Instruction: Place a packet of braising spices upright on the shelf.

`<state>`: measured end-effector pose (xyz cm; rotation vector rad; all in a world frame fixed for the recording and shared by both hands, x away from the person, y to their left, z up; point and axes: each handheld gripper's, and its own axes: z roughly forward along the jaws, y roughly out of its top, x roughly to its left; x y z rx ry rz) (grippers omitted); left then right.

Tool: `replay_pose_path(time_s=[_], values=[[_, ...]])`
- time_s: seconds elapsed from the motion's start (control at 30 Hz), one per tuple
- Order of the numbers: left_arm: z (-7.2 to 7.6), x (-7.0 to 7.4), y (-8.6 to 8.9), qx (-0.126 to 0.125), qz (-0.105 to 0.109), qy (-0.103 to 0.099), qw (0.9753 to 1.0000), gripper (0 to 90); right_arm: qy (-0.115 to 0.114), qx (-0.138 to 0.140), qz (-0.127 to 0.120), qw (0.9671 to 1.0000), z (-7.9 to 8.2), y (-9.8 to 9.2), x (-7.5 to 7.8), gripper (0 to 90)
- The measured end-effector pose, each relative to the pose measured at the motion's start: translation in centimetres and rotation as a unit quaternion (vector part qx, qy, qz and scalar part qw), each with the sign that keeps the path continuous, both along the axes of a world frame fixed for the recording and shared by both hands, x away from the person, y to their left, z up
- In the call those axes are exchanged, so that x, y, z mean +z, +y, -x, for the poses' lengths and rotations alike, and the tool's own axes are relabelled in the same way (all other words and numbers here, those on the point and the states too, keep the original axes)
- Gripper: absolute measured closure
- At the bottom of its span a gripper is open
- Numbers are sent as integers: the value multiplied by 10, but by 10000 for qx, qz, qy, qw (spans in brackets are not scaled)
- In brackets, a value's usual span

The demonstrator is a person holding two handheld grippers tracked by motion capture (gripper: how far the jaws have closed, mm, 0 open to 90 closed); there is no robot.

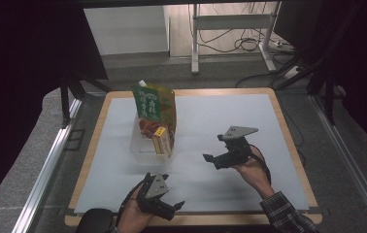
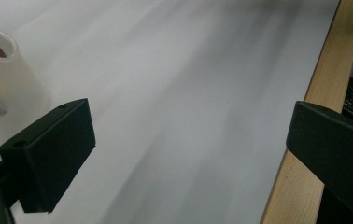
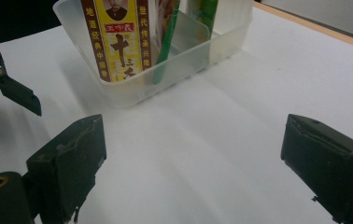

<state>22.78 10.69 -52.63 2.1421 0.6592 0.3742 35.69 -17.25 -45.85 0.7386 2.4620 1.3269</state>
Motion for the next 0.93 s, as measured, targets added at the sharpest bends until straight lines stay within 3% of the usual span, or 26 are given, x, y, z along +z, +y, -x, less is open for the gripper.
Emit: replay_pose_path(time_s=[0.37,0.7,0.93], values=[[-2,-1,2,157,-12,58,9999,11,64,-281,51,9996,12,-32,-3,69],[-3,-2,3,198,-28,63,9998,11,250,-688,138,9972,30,-75,-19,68],[-3,-2,2,197,-33,46,9998,11,364,-851,197,9955,35,-92,-28,67]])
